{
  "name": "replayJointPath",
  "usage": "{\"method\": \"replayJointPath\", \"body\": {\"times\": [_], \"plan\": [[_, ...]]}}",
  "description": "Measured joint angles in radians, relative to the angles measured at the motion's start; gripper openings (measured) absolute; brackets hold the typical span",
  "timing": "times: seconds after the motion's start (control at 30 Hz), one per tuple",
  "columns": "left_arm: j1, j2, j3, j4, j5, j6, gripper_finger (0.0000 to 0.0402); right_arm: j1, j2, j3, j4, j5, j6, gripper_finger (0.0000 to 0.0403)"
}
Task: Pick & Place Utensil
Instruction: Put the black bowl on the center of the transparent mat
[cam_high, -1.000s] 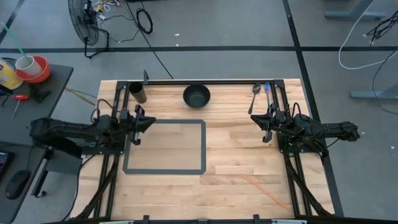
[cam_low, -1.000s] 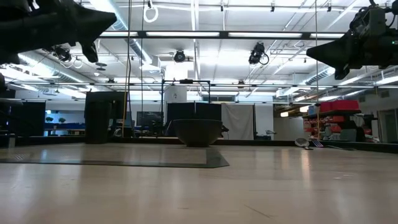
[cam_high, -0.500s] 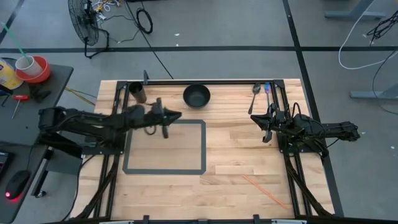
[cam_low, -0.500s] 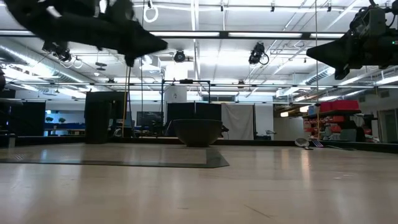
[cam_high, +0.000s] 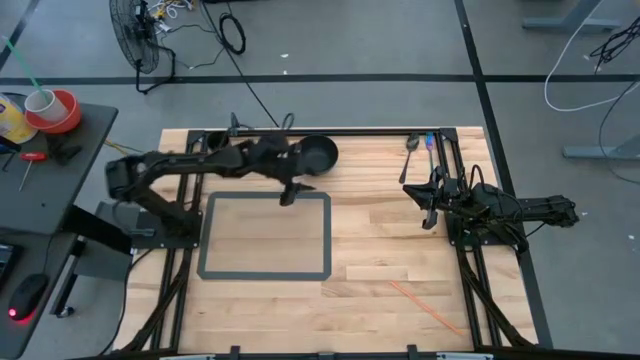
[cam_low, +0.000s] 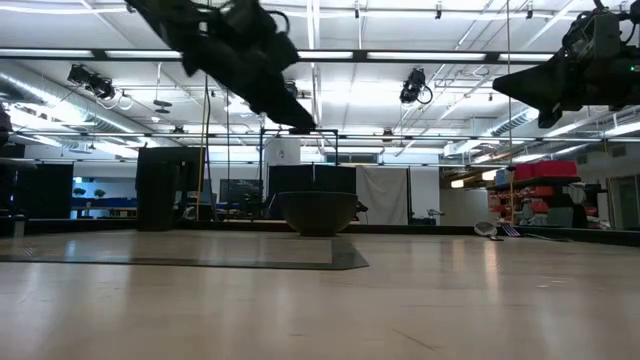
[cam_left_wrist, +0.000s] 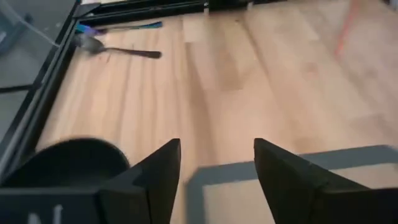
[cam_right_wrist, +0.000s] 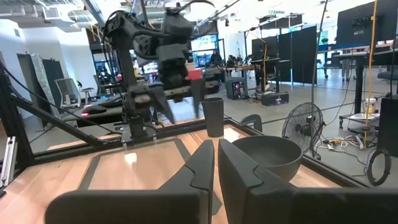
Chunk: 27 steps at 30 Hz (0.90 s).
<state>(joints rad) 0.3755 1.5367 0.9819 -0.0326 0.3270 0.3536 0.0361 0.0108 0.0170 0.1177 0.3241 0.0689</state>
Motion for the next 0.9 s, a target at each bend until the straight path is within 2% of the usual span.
{"method": "replayJointPath", "body": {"times": [0.17,0.33,0.73,0.9], "plan": [[0.045,0.136,0.119,-0.086,-0.02,0.076,0.0218,0.0,0.0,0.0,0.0,0.0,0.0,0.0027],[0.088,0.235,0.204,-0.158,-0.024,0.069,0.0218,0.0,0.0,0.0,0.0,0.0,0.0,0.0027],[0.119,0.344,0.207,-0.155,-0.052,0.06,0.0217,0.0,0.0,0.0,0.0,0.0,0.0,0.0027],[0.119,0.346,0.207,-0.161,-0.101,0.077,0.0199,0.0,0.0,0.0,0.0,0.0,0.0,0.0027]]}}
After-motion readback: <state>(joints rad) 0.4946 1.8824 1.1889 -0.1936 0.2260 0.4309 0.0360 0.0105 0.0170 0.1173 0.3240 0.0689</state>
